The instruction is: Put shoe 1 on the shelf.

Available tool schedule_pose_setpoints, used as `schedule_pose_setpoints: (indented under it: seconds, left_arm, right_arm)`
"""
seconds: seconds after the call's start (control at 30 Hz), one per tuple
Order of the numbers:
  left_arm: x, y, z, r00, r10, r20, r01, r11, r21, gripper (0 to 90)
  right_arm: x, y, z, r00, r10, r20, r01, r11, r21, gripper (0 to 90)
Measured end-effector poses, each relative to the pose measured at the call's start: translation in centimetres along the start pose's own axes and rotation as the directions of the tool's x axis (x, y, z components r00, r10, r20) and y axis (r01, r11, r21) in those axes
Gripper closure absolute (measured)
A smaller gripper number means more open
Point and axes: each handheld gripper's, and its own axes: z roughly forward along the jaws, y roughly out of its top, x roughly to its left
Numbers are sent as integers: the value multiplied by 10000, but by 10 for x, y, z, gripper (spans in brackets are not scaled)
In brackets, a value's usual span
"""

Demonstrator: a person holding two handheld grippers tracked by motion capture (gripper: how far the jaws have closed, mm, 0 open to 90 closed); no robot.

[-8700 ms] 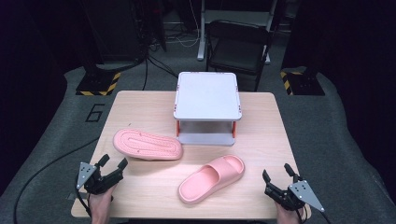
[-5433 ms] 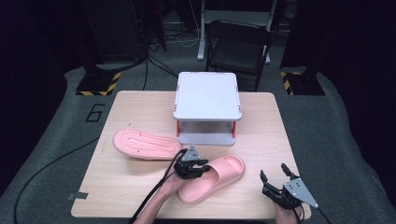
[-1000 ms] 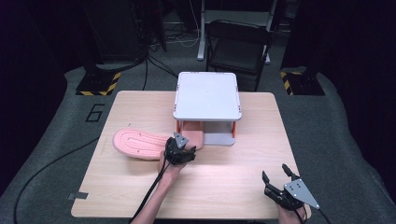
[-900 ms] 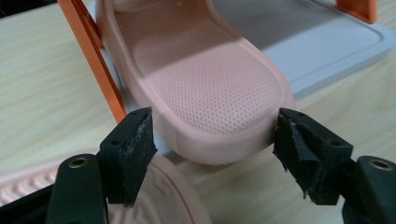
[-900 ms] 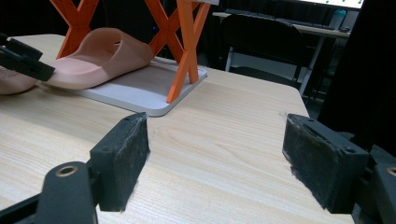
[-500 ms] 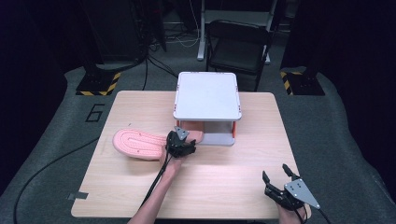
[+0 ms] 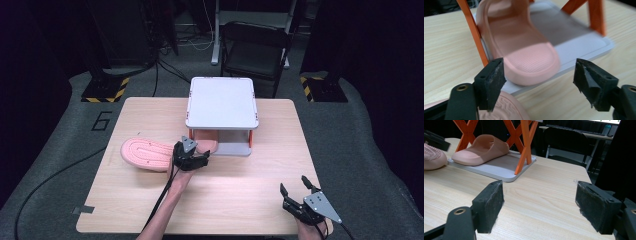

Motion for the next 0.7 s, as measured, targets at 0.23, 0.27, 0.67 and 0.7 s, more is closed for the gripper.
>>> schedule_pose_setpoints:
  seconds: [0.23,0.27,0.67,0.7]
  left_arm:
    - [13,-5,-40,9944,-287,1015,360,9968,-707,190]
    - [16,-8,-48,9934,-239,1118,338,9955,-884,174]
    - [56,-60,-130,9869,-58,1612,328,9856,-1656,183]
    - [62,-66,-137,9889,-159,1480,402,9859,-1625,185]
  right_arm:
    - [1,0,1,9999,31,-100,-30,10000,52,219]
    - [2,0,1,9999,124,-102,-123,9999,69,217]
    - [1,0,1,9994,347,-82,-346,9994,89,192]
    - [2,0,1,9993,362,-61,-362,9993,46,188]
